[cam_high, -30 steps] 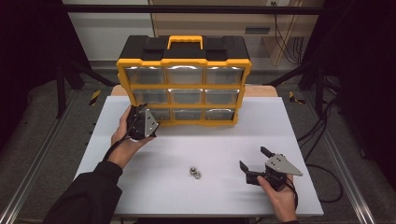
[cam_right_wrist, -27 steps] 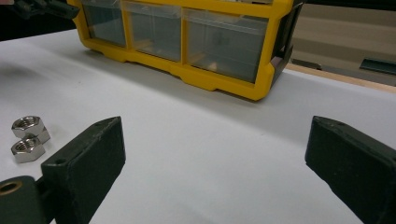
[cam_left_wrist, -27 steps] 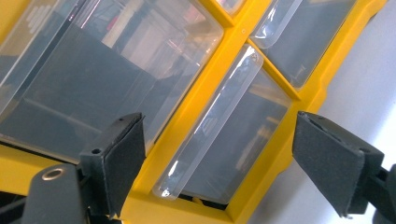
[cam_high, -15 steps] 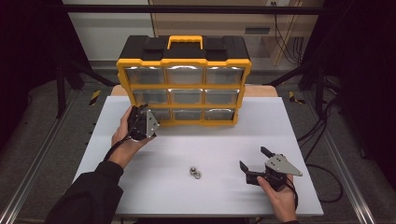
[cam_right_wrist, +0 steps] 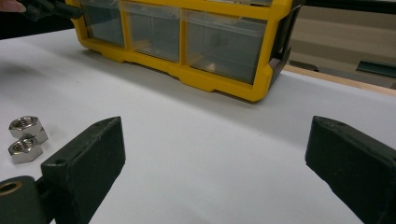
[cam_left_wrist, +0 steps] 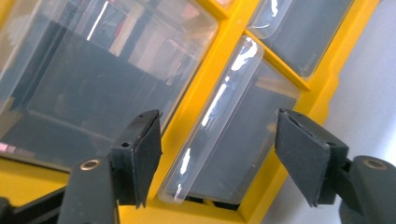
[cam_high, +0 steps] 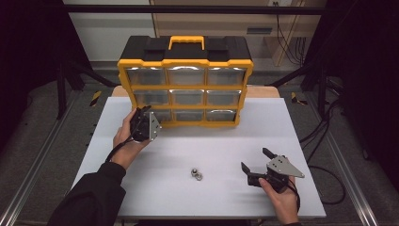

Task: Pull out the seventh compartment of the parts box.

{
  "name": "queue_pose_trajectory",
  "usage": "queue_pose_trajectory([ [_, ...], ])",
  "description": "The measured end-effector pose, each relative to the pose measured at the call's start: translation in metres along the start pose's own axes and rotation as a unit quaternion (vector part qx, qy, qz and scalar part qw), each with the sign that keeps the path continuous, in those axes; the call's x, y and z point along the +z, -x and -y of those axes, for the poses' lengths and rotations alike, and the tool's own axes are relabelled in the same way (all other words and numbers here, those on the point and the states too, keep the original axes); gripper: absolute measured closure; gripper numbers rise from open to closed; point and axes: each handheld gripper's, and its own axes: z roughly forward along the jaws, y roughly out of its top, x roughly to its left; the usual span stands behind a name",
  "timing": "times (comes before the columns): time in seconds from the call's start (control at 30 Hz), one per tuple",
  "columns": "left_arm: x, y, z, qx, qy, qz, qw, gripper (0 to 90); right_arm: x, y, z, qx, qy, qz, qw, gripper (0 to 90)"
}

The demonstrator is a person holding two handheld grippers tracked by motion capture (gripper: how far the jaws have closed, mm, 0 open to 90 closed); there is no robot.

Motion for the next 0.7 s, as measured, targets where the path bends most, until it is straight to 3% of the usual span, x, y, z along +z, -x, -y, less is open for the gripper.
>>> queue_pose_trajectory([
  [0.17,0.0043,0.0034,0.0003,0.013,0.001,-0.009,0.9999,36.5,0.0003,0.0001,0.0001,-0.001,0.000,0.001,1.0000,4.9],
  [0.7,0.0100,0.0056,0.0006,0.019,0.001,-0.025,0.9995,42.9,0.0012,0.0002,0.0007,-0.007,-0.002,0.002,1.0000,5.1],
])
